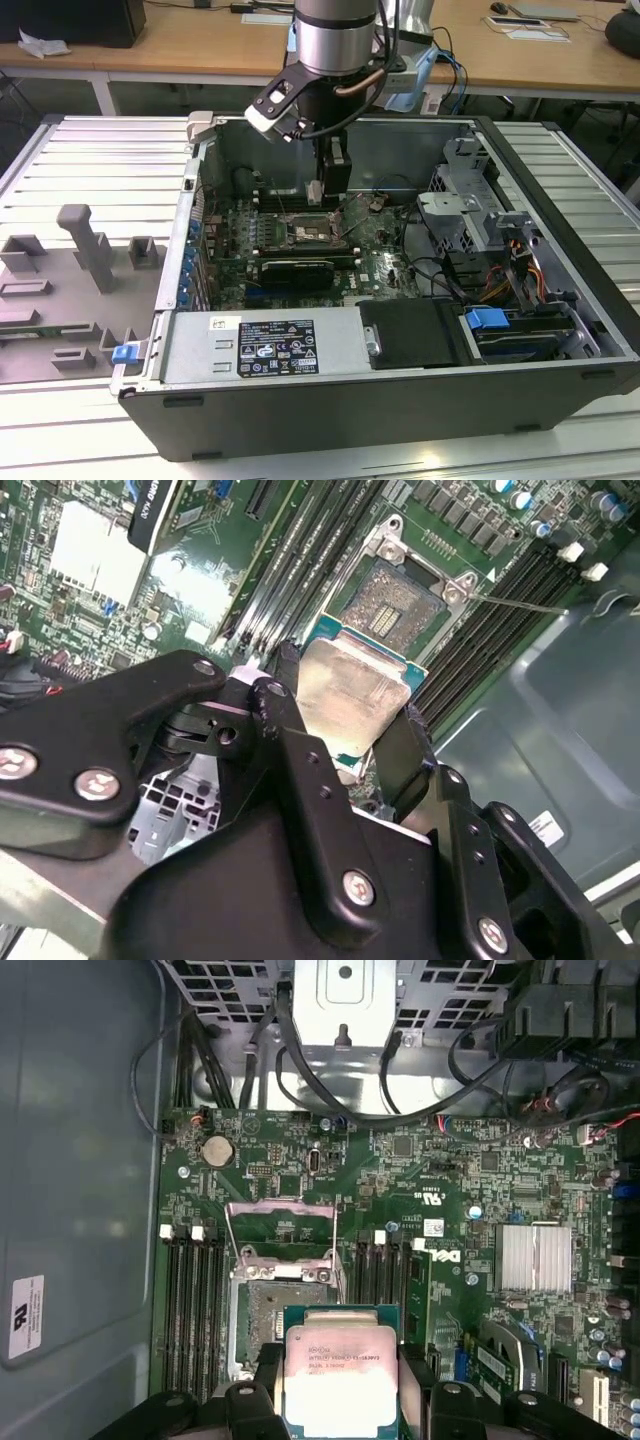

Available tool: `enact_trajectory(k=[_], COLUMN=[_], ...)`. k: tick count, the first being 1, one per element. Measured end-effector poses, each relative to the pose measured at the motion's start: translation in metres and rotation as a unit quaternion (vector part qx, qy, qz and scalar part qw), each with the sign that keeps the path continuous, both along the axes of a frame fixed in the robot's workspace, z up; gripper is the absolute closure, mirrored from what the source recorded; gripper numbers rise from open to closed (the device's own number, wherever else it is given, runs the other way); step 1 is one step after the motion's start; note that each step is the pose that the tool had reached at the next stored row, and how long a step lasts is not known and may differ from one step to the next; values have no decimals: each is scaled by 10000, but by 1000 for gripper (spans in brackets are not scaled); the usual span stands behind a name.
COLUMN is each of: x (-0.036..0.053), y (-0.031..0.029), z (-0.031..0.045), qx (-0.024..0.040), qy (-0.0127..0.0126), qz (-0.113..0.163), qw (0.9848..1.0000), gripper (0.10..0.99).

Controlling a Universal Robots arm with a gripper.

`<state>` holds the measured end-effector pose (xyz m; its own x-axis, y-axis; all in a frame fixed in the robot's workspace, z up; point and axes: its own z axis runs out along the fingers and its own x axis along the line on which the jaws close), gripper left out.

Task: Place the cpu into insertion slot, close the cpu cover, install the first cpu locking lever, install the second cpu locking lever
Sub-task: 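Place the cpu into insertion slot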

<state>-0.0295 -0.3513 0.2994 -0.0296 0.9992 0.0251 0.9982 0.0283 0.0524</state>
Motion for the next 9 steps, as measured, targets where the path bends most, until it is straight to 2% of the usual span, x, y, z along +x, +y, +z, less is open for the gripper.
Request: enact_trajectory(k=[4,9], x=[-13,-14], y=[0,7], z=[-43,-140], qx=[0,0], qy=[6,23], qz=[0,-3], qw=[10000,10000], gripper=[545,545])
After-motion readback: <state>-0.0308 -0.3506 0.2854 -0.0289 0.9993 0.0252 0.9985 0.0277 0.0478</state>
